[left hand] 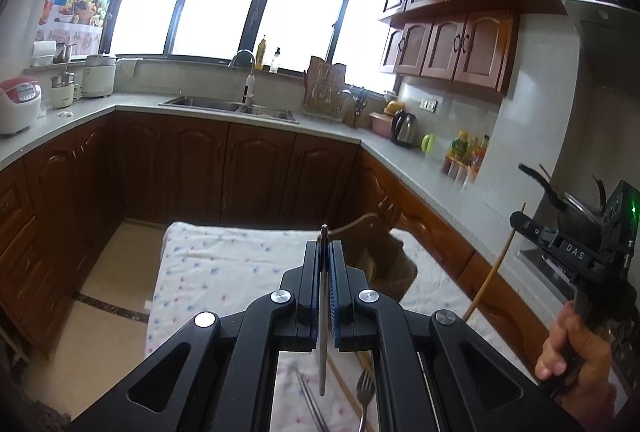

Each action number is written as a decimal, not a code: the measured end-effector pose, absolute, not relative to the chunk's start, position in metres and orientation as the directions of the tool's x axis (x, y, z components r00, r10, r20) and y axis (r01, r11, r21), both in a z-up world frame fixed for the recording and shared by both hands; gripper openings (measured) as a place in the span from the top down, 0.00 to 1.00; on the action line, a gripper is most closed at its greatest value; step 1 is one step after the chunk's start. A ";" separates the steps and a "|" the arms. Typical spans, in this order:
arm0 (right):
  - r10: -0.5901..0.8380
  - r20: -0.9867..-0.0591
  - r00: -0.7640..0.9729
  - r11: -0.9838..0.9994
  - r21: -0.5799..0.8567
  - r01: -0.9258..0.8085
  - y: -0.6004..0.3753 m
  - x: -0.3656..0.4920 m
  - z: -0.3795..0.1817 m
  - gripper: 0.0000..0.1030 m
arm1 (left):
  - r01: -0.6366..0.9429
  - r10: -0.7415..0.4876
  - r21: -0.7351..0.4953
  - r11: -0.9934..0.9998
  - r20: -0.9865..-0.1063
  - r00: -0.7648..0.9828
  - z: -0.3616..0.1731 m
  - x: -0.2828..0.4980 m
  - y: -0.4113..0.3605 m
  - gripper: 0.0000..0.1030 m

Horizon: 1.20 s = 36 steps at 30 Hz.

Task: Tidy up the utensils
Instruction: 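Lift both held chopsticks and carry them over the wooden utensil holder, then open both grippers to drop the chopsticks into the wooden holder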

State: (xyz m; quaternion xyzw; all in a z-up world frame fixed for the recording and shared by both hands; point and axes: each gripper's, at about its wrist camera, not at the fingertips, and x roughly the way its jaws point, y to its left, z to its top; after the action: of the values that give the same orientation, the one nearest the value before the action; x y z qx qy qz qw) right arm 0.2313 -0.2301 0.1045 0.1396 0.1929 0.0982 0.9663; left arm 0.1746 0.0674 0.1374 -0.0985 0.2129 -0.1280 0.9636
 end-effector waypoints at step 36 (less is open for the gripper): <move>0.145 -0.254 0.956 0.912 0.409 -0.030 -0.244 0.359 0.023 0.95 | 0.105 -0.227 -0.346 0.932 -0.335 0.914 0.005 0.403 -0.009 0.97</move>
State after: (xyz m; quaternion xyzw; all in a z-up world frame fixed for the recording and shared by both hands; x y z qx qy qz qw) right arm 0.3589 -0.2443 0.0235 0.2050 0.1408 0.0451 0.9675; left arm 0.4027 -0.0089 0.0046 -0.1627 0.1881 -0.0860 0.9648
